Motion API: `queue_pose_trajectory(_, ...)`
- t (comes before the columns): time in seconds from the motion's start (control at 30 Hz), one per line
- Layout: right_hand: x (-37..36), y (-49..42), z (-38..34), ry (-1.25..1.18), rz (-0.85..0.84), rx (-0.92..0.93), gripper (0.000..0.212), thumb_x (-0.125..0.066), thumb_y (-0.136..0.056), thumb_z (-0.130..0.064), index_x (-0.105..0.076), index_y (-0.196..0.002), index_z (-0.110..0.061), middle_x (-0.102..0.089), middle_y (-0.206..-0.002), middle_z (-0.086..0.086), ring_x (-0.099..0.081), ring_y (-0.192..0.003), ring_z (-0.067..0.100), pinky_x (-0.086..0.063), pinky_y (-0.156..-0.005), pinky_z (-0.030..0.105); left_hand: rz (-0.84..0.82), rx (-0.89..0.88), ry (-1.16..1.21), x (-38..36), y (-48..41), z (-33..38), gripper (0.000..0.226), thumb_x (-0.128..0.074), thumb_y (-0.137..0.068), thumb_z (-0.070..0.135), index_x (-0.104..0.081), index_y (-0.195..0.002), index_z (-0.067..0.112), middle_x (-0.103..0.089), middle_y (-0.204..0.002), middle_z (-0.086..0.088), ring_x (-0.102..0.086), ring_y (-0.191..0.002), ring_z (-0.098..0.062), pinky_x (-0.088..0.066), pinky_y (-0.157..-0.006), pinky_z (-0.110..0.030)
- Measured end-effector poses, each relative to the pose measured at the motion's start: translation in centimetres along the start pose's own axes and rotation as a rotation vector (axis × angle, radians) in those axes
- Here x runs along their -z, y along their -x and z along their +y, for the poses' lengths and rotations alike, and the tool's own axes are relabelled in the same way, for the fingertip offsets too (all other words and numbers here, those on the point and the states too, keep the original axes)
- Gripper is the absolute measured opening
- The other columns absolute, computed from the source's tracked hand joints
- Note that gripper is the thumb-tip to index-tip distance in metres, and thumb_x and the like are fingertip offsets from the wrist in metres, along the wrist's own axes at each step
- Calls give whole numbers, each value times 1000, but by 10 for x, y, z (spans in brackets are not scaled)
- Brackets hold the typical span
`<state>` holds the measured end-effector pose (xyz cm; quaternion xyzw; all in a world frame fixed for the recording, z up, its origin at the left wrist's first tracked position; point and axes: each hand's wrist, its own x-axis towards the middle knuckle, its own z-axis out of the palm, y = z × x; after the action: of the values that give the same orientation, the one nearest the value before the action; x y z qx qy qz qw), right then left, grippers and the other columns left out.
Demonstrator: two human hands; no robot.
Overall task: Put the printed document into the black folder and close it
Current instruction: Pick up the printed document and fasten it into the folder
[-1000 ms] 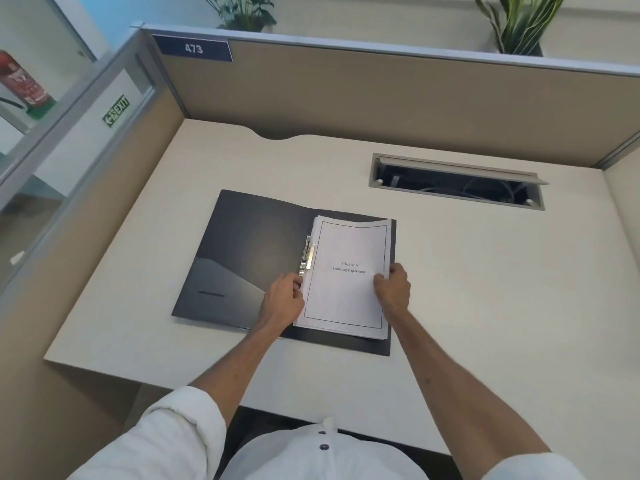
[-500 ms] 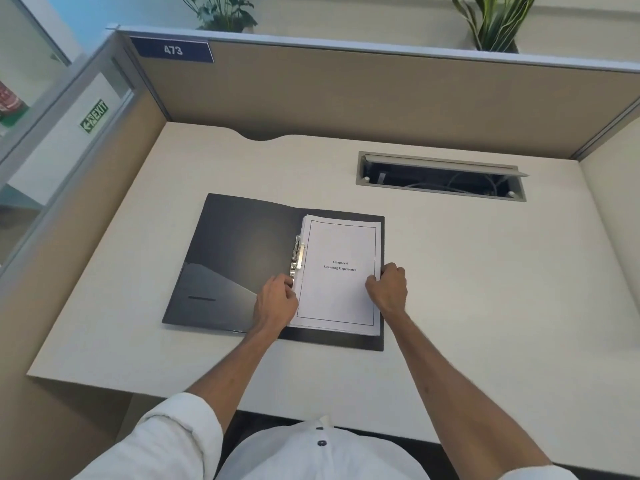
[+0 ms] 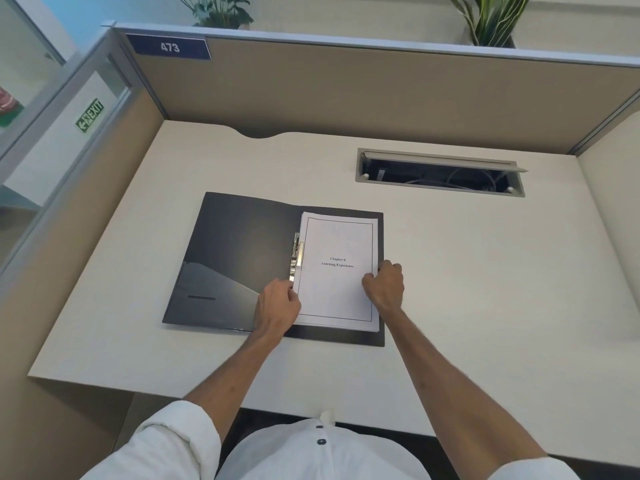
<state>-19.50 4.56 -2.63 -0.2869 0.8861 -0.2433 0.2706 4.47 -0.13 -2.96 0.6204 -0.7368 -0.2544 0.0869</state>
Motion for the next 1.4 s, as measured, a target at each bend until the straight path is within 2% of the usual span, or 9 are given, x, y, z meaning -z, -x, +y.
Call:
queue_pose_trajectory(0.07, 0, 0, -1, 6, -3, -2, 20, -58, -92, -9, -58, -110, 1, -50, -117, 12, -59, -103, 39, -41, -79, 37, -20, -24, -33, 1, 3, 0, 24, -53, -96, 7, -56, -73, 9, -59, -87, -10, -61, -78, -36, -52, -69, -43)
queue_pose_trajectory(0.27, 2, -1, 3, 21, 13, 0, 20, -56, -93, -7, -61, -110, 0, -52, -114, 12, -56, -91, 34, -41, -78, 36, -58, -71, -45, 5, 5, -2, 25, -52, -97, 9, -49, -73, 11, -56, -83, -9, -57, -74, -34, -54, -67, -45)
queue_pose_trajectory(0.43, 4, -7, 6, 53, 1, 25, 13, -56, -90, -7, -61, -99, 0, -56, -107, 12, -58, -86, 35, -41, -73, 35, -97, -120, -41, 10, 5, -8, 20, -53, -98, 9, -53, -78, 12, -56, -84, -6, -58, -73, -30, -50, -65, -38)
queue_pose_trajectory(0.7, 5, -24, 11, 133, -14, 80, 9, -54, -88, -14, -54, -81, -7, -66, -95, 15, -55, -76, 34, -38, -65, 34, -110, -142, -44, 14, 0, -16, 14, -54, -100, 16, -63, -90, 16, -62, -88, -2, -64, -75, -25, -62, -71, -46)
queue_pose_trajectory(0.77, 11, -28, 7, 175, 50, 79, 13, -53, -90, -18, -60, -83, -9, -68, -95, 12, -61, -77, 34, -43, -65, 34, -52, -151, -41, 15, 2, -18, 12, -60, -101, 25, -66, -108, 17, -66, -102, -1, -67, -87, -24, -64, -75, -43)
queue_pose_trajectory(0.87, 13, -41, -7, 267, 142, 193, 19, -54, -94, -21, -68, -101, -10, -67, -105, 7, -64, -97, 33, -50, -83, 44, 9, -291, -127, 18, 9, -27, 62, -66, -96, 47, -51, -150, 20, -61, -136, 0, -61, -118, -21, -59, -98, -42)
queue_pose_trajectory(0.97, 6, -58, -31, 289, 73, 423, 33, -59, -97, -22, -68, -127, -12, -66, -126, 6, -59, -120, 31, -44, -97, 49, -61, -544, -165, 21, 13, -31, 99, -67, -89, 56, -23, -171, 21, -37, -170, 2, -39, -154, -20, -36, -127, -51)
queue_pose_trajectory(1.1, -8, -80, -69, 395, -50, 627, 46, -60, -95, -18, -61, -140, -13, -60, -139, 7, -52, -133, 32, -42, -104, 52, -190, -696, -246, 16, 15, -27, 112, -65, -89, 62, -2, -175, 27, -8, -183, 4, -7, -170, -20, -12, -136, -59)
queue_pose_trajectory(1.4, -41, -120, -101, 512, -161, 684, 44, -57, -98, -24, -56, -141, -12, -52, -144, 9, -49, -133, 31, -38, -110, 55, -315, -664, -286, -2, 12, -24, 113, -62, -90, 64, 9, -173, 36, 1, -183, 8, -1, -170, -18, -10, -134, -63)
